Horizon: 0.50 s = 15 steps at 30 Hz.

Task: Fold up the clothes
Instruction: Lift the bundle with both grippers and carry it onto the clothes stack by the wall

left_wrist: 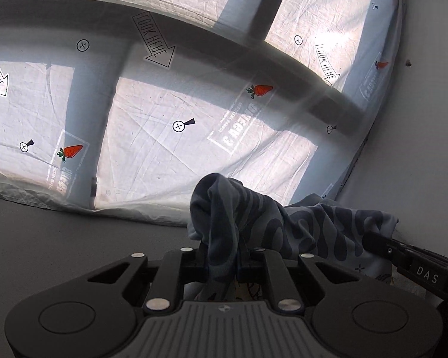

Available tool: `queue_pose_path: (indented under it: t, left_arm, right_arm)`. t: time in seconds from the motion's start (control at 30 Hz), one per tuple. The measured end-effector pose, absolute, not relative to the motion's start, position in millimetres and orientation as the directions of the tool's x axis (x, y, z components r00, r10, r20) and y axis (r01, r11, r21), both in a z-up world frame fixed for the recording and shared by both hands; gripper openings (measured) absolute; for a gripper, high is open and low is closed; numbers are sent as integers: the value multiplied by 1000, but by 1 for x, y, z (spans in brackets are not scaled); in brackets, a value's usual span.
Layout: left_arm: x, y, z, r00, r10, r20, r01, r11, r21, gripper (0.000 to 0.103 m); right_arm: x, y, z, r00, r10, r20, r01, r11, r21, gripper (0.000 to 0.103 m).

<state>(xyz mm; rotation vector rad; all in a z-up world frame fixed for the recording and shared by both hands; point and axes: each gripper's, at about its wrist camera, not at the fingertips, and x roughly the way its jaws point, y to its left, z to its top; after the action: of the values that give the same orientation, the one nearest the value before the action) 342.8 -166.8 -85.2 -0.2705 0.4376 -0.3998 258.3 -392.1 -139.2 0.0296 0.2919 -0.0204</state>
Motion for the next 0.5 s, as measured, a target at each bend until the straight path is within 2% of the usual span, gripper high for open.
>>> queue_pose_path:
  t: [0.13, 0.27, 0.5]
  left_arm:
    - [344, -221, -68, 778, -530, -338, 417, 838, -352, 15]
    - [345, -279, -50, 740, -596, -312, 510, 800, -317, 15]
    - [356, -391, -19, 702, -660, -268, 600, 750, -277, 15]
  right_arm:
    - [228, -435, -121, 961, -104, -256, 122, 991, 56, 13]
    - [208, -492, -111, 961, -177, -210, 206, 970, 125, 13]
    - [195, -600, -104, 972, -192, -134, 223, 933, 281, 13]
